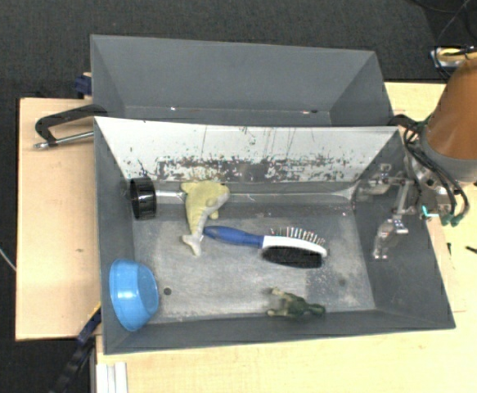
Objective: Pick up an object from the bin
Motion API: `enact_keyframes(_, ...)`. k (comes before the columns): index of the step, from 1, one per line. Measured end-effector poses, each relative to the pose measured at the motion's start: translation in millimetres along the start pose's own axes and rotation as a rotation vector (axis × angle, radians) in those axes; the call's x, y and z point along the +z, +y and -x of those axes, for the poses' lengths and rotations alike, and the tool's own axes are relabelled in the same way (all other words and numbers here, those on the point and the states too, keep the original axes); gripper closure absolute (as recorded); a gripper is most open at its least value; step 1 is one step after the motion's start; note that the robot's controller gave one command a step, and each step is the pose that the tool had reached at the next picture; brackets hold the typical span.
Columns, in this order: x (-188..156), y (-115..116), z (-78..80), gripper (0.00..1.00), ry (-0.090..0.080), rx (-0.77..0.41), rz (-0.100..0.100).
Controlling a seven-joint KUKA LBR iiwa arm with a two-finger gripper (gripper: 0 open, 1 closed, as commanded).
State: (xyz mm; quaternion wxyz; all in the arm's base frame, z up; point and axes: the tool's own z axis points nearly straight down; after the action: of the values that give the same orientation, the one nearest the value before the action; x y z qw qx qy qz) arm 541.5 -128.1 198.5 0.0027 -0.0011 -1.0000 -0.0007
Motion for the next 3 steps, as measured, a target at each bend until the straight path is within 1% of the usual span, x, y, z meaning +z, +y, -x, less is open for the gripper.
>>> enact_keyframes(1,91,34,-22.3,0.00,0.002,0.037,0.003)
enact_keyframes(2,128,85,-7.8,0.00,-0.010,0.085,0.001)
enact_keyframes(3,123,81,-4.0,1.00,-0.024,0.087,-0.001)
